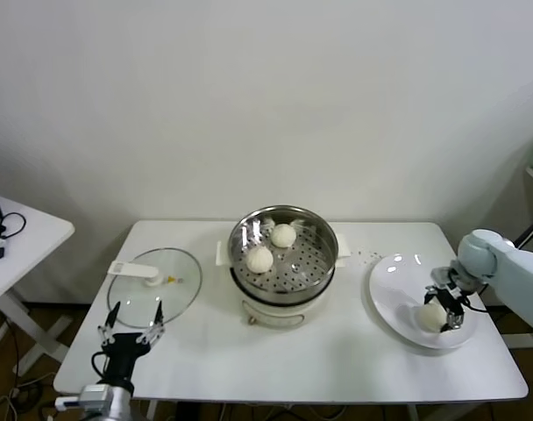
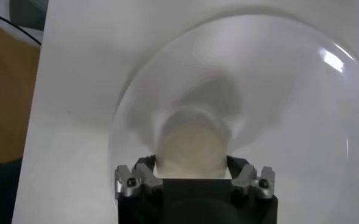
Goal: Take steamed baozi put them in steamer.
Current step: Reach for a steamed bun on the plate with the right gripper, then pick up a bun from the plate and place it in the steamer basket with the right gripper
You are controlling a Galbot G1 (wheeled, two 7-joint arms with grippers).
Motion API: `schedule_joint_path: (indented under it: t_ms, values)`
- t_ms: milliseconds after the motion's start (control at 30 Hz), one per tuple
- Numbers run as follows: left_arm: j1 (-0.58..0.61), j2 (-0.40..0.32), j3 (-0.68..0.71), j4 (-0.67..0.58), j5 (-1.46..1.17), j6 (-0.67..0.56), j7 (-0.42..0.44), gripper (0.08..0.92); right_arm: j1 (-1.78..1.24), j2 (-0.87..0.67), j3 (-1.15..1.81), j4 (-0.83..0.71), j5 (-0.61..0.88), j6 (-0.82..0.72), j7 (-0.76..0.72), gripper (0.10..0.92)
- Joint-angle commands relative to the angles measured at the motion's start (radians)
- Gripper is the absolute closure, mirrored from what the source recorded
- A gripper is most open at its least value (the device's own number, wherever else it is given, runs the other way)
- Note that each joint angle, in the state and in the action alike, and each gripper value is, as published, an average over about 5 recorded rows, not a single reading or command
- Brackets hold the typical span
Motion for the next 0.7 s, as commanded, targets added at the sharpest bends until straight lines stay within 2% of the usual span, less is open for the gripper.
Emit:
schedule_joint_path:
  t_ms: [33,333,567,700]
  values:
    - [0.0,-0.002,0.0,-0.001,0.001,0.0,-0.001,0.177,0.006,0.004,-0.003,0.0,-0.003,-0.003,-0.001,0.287]
    - [0.001,-0.003,-0.004,-0.003,-0.002,-0.001,-0.001,0.177,0.088,0.001,-0.051,0.035,0.057,0.005,-0.008,0.322]
    - [0.001,0.0,-0.003,-0.006,-0.003,0.0,-0.001,0.177,0.451,0.029,-0.267,0.141,0.209,0.06,-0.032,0.322]
    - [0.001,0.0,-0.001,-0.01,-0.003,0.001,-0.001,0.177,0.643,0.086,-0.357,0.176,0.19,0.14,-0.042,0.321]
